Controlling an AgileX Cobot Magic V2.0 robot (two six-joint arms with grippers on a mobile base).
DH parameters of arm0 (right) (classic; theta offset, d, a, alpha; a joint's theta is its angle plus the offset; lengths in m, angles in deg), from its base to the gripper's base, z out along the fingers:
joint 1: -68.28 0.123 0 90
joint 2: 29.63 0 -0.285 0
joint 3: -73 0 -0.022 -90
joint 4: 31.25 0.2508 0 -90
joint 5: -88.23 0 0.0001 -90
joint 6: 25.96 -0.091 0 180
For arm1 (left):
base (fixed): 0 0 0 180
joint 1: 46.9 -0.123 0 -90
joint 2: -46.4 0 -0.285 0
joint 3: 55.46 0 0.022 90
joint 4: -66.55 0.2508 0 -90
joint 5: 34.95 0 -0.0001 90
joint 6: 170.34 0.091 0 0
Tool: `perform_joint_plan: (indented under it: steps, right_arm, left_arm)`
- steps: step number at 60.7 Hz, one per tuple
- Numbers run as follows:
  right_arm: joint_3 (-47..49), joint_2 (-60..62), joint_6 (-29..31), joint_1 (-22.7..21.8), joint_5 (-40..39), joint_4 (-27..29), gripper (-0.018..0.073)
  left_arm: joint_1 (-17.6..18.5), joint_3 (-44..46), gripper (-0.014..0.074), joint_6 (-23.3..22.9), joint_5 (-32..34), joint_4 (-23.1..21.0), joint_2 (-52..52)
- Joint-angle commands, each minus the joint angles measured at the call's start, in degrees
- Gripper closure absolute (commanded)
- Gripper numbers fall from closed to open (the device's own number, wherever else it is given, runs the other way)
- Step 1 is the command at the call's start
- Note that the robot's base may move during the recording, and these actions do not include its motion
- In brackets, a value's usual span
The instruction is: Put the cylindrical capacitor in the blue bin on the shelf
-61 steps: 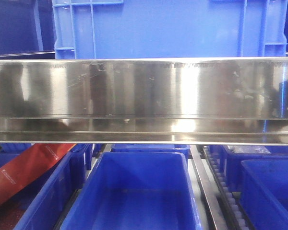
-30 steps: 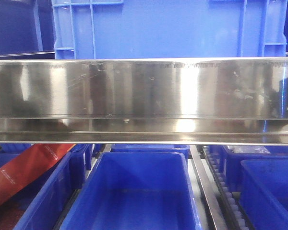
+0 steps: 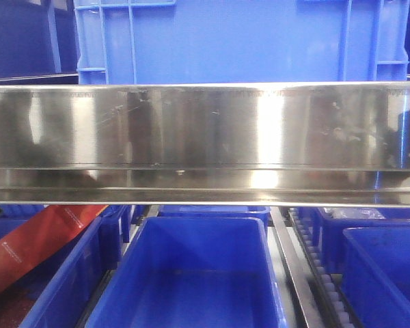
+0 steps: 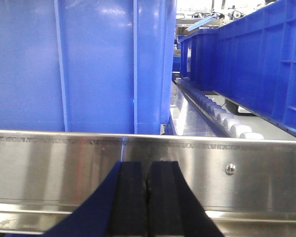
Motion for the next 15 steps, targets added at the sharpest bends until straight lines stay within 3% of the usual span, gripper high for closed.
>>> perform_joint_plan:
  steps: [1, 15]
  right_arm:
    - [-0.17, 0.14, -0.09, -0.28, -1.34, -0.42, 0.0721]
    - [-0.17, 0.14, -0.09, -0.28, -1.34, -0.42, 0.0721]
  left_arm:
    - [-0.19, 0.11, 0.0668, 0.14, 1.41, -0.5, 0.3]
    - [-0.19, 0.11, 0.0668, 0.14, 1.41, -0.5, 0.3]
